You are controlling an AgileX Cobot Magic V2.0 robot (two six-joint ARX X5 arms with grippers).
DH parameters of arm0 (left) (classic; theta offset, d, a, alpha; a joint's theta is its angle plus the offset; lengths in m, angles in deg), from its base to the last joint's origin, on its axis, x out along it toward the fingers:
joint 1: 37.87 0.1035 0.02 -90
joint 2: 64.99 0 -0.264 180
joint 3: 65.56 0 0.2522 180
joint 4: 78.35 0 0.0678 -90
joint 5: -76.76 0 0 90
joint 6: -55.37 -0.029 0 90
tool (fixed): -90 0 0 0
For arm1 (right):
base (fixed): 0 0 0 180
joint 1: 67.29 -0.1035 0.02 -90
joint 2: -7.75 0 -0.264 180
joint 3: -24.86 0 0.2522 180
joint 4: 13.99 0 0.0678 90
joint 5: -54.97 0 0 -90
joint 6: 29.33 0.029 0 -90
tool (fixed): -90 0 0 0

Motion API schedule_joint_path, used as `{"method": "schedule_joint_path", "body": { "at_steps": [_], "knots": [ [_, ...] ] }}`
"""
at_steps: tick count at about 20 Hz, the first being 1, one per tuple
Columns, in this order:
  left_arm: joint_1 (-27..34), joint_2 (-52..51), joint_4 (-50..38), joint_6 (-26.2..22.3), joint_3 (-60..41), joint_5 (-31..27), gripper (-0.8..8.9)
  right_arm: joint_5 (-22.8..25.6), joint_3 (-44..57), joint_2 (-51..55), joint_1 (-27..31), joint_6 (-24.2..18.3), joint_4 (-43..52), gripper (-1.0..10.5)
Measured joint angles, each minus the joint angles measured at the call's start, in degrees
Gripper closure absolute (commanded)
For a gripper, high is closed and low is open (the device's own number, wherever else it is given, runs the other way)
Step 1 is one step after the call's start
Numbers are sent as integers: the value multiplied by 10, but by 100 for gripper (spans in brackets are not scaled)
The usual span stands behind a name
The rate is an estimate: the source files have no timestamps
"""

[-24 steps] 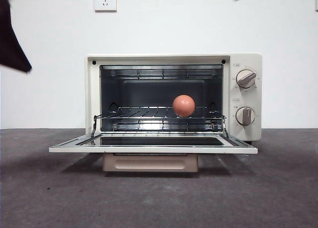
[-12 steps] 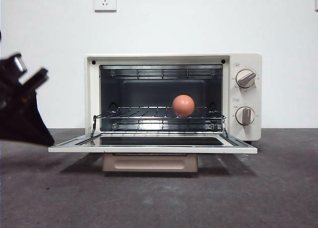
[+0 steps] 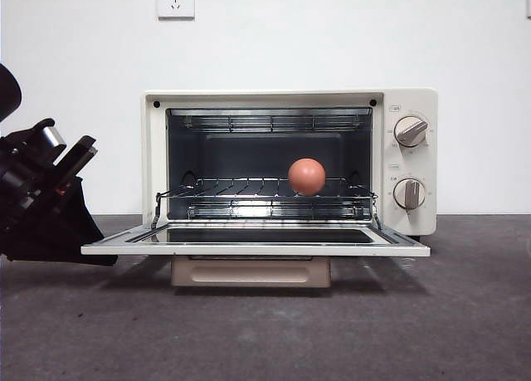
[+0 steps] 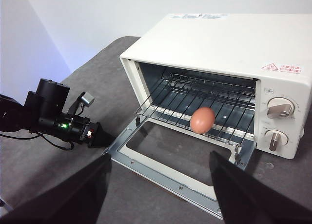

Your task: Eggoven

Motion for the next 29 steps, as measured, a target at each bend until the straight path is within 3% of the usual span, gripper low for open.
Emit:
{"method": "schedule_joint_path", "body": {
  "at_steps": [5, 9, 19, 29],
  "knots": [
    [3, 4, -2, 5, 0, 31, 807, 10, 0, 0, 0, 0, 0, 624],
    [10, 5, -40, 41, -3, 61, 807, 13, 0, 0, 0, 0, -1, 624],
    [13, 5, -289, 216, 20, 105, 807, 13, 0, 0, 0, 0, -35, 624],
    [11, -11, -285, 255, 52, 104, 806, 13, 0, 0, 0, 0, -60, 624]
  ]
}}
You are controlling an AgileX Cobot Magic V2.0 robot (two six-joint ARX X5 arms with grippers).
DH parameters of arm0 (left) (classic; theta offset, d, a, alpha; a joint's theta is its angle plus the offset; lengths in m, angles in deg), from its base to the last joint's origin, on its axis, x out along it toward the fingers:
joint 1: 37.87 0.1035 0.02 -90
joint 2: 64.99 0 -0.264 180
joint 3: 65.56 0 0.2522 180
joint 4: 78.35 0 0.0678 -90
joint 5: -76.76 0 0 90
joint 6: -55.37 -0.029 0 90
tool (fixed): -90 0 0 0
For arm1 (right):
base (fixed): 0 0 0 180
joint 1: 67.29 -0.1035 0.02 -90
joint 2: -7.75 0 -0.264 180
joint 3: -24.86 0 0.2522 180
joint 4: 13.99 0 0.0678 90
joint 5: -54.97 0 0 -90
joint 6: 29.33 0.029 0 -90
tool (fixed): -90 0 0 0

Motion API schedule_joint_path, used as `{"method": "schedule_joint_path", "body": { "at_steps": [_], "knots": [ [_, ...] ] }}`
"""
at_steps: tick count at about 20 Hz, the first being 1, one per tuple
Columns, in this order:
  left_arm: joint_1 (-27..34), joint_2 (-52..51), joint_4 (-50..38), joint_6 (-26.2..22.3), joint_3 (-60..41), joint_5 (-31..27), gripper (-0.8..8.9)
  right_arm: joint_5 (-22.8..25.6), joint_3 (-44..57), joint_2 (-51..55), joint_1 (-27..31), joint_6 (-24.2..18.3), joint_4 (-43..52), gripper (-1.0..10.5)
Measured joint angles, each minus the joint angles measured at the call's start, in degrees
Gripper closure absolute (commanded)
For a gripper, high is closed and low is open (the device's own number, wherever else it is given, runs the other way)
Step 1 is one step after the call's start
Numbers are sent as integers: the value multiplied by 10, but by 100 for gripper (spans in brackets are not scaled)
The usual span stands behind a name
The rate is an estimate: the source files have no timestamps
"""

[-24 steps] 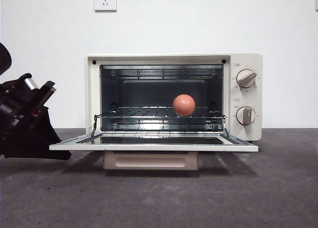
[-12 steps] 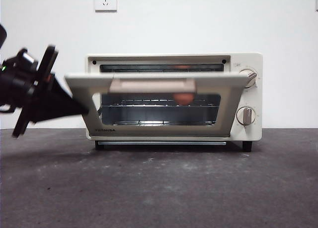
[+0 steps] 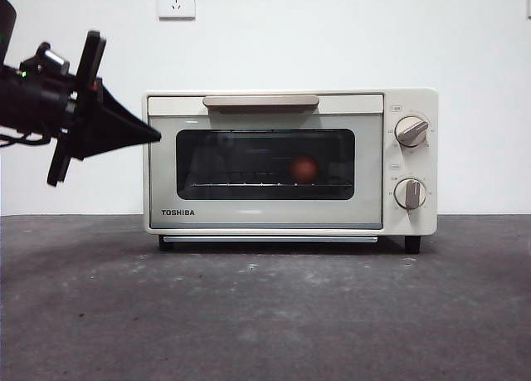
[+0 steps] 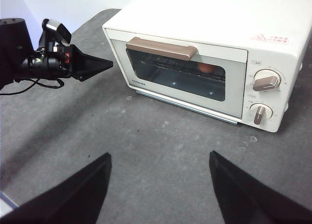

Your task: Eggoven

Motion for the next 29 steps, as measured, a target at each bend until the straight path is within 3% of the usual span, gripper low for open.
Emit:
{"method": "schedule_joint_path", "body": {
  "at_steps": [7, 15, 20, 25, 29],
  "knots": [
    [-19, -101, 94, -24, 0, -9, 806, 0, 0, 0, 0, 0, 0, 624],
    [-83, -288, 375, -166, 0, -161, 806, 0, 0, -8, 0, 0, -15, 659],
    [-125, -390, 476, -213, 0, -245, 806, 16, 4, -25, 0, -12, -22, 731],
    [-150, -476, 531, -233, 0, -295, 806, 17, 48, -37, 0, -32, 42, 951],
    [-156, -516, 565, -252, 0, -315, 806, 17, 121, -37, 0, -44, 141, 941]
  ]
}}
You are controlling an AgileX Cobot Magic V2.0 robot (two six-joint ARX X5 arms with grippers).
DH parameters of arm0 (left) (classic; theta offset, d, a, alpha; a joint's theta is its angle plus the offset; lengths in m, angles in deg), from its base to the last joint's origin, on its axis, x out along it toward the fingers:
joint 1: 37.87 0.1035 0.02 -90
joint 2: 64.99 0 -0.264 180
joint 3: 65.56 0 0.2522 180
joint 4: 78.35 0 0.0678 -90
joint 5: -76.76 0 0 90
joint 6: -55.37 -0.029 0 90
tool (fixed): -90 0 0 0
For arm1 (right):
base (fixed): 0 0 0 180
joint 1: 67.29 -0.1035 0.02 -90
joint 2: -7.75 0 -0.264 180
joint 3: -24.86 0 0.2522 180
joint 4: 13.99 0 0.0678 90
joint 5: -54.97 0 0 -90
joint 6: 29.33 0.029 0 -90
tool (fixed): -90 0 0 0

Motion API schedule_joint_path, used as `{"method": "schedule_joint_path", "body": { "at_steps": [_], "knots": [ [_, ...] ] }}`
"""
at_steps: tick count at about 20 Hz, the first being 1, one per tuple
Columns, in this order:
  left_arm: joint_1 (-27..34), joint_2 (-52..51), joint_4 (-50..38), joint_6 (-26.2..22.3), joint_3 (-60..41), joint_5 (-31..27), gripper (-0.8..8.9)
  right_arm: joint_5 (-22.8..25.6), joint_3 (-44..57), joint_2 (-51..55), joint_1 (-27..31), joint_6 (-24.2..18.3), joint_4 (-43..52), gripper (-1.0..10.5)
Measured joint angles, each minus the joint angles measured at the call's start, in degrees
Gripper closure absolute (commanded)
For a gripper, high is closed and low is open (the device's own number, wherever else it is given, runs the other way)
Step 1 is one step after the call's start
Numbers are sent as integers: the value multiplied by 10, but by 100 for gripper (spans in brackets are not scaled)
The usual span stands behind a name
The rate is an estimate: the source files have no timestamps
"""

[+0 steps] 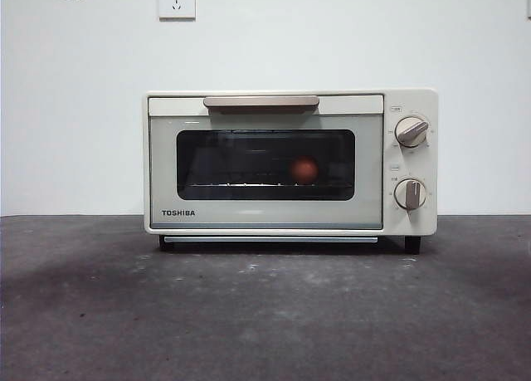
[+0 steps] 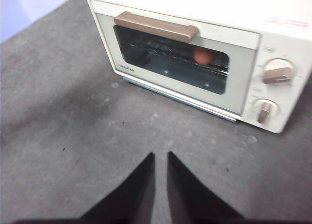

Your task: Eggoven

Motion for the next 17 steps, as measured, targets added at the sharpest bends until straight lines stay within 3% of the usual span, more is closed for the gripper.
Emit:
{"method": "schedule_joint_path", "body": {
  "at_steps": [8, 17],
  "knots": [
    [0, -28, 41, -18, 0, -3, 806, -6, 151, -5, 0, -43, 239, 941],
    [0, -28, 50, -20, 0, -3, 806, 28, 155, -7, 0, -50, 252, 941]
  ]
}}
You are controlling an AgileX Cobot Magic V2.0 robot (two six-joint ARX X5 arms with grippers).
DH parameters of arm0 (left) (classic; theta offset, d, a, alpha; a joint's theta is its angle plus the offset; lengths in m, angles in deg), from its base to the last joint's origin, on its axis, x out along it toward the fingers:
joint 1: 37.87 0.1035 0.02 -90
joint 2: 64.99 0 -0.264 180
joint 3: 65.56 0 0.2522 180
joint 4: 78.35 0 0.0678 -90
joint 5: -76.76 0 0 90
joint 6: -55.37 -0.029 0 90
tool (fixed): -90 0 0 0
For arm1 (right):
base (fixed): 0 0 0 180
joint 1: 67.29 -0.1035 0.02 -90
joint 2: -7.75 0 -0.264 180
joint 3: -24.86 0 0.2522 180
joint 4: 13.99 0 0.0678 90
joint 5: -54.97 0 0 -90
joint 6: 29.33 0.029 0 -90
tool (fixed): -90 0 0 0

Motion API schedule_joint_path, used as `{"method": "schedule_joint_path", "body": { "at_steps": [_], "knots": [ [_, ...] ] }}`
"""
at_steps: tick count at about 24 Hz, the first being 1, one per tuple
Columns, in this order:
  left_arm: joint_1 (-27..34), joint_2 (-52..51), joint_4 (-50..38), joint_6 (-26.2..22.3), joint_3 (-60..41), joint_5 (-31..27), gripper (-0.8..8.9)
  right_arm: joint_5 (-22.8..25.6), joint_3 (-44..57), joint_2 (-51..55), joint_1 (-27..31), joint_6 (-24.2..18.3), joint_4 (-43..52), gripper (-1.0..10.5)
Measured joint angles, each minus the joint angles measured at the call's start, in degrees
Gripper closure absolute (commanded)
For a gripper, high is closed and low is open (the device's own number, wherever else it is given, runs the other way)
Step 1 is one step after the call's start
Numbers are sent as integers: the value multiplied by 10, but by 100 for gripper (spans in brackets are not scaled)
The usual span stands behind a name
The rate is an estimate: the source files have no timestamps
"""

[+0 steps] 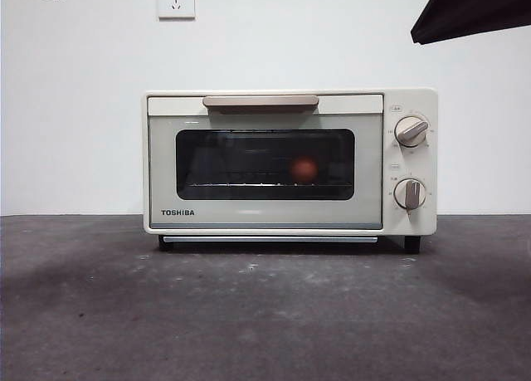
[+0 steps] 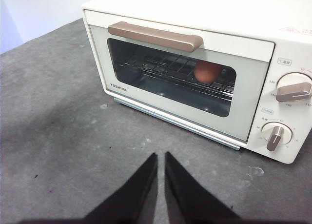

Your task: Eggoven

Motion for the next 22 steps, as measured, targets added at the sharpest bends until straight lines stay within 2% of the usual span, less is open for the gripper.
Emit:
{"method": "schedule_joint_path", "body": {
  "at_steps": [15, 19, 22],
  "knots": [
    [0, 0, -1, -9, 0, 0, 806, 0, 0, 11, 0, -1, 1, 941],
    [13, -12, -6, -83, -1, 0, 806, 0, 0, 11, 0, -1, 1, 941],
    [53, -48, -39, -150, -17, 0, 806, 1, 0, 11, 0, -2, 1, 941]
  ]
}}
